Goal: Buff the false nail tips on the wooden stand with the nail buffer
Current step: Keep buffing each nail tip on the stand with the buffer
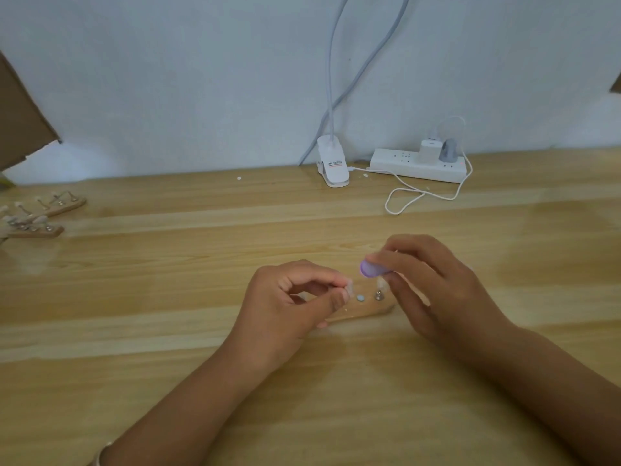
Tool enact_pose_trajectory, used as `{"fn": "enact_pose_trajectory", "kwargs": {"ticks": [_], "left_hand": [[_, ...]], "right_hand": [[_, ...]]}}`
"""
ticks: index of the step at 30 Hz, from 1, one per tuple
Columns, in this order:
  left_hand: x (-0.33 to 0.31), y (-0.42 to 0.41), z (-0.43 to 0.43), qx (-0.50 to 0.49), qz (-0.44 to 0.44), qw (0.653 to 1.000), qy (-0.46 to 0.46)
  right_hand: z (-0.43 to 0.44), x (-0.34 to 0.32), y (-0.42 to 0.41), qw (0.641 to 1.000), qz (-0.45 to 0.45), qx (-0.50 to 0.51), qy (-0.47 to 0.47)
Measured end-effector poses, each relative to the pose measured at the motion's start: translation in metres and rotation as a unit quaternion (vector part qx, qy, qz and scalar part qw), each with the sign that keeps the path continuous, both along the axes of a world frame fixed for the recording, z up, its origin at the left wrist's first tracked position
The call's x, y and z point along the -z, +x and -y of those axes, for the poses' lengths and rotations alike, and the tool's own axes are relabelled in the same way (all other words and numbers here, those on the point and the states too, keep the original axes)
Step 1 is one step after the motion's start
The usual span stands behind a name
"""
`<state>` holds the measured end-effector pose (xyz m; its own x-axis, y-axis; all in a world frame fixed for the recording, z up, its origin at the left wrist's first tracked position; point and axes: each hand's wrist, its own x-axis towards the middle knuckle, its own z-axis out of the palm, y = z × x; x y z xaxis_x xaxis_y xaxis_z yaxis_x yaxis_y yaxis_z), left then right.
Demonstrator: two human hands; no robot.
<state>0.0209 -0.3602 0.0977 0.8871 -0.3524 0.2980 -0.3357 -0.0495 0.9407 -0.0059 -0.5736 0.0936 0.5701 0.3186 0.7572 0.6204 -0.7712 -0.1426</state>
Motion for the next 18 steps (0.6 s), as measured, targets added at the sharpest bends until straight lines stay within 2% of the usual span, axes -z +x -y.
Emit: {"fn": "enact_pose_trajectory", "kwargs": {"ticks": [4,6,8,11,14,16,18], "left_hand": [[-0.001,-0.002,0.000,-0.009,0.048,0.999,0.019],[-0.002,-0.002,0.000,-0.011,0.056,0.998,0.026],[-0.001,-0.002,0.001,-0.018,0.052,0.998,0.034],[-0.001,-0.002,0.002,-0.015,0.035,0.999,0.032],[-0.002,-0.001,0.000,0.002,0.001,1.000,0.013],[-0.002,0.000,0.000,0.007,-0.029,1.000,0.004],[-0.002,0.001,-0.001,0.012,-0.057,0.998,-0.020]], "right_hand": [[-0.014,0.006,-0.007,0.997,0.018,-0.059,-0.043],[-0.010,0.004,-0.004,0.997,0.026,-0.049,-0.054],[-0.002,0.000,0.000,0.999,0.026,-0.022,-0.022],[-0.003,0.001,-0.002,0.999,0.021,-0.036,-0.002],[-0.014,0.009,-0.005,0.997,0.014,-0.063,-0.046],[-0.009,0.005,-0.002,0.998,0.016,-0.025,-0.057],[-0.001,0.000,0.002,1.000,0.003,0.001,-0.011]]}}
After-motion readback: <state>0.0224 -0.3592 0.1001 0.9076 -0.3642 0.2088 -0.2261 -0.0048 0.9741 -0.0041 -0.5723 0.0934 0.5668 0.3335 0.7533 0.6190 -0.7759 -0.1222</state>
